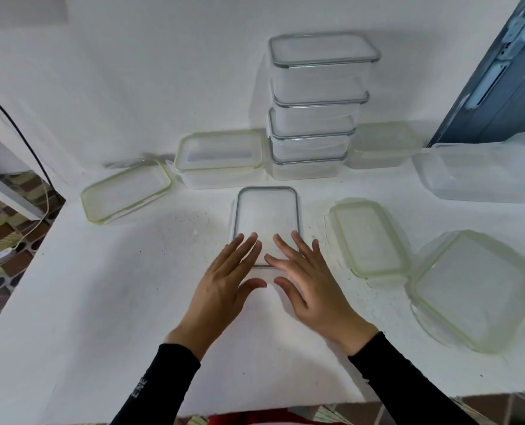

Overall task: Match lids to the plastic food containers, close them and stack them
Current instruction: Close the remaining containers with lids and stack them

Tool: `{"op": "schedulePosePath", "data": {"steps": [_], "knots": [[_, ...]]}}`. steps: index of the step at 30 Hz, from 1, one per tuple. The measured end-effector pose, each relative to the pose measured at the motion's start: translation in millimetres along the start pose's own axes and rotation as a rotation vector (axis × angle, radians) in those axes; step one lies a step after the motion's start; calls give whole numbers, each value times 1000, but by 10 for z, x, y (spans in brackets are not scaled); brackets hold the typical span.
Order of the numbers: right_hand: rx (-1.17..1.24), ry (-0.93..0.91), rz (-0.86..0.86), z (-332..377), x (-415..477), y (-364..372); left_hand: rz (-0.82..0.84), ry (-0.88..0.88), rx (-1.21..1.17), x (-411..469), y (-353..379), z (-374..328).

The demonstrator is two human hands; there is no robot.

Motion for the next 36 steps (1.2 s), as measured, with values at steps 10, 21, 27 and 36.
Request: {"op": "schedulePosePath", "data": {"steps": [10,21,27,36], "knots": [[79,20,-75,39,-16,93,-89,-99,7,-26,70,-65],[6,-7,-156,49,19,78,-137,-102,-20,4,110,-81],[212,94,-289,-58,261,-285,-188,-172,14,-100,-116,199],[425,382,11,-380,390,-244,-380,-690,-475,-23,-9,-143]]}}
Point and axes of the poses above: each hand's wrist, its own x-axis towards the middle knuckle, its own y-axis out of the palm, z = x × y, the point moved 2 cm from there along x, towards the middle knuckle, and after that the axes turned 10 degrees about y, right-handed, at the moved point
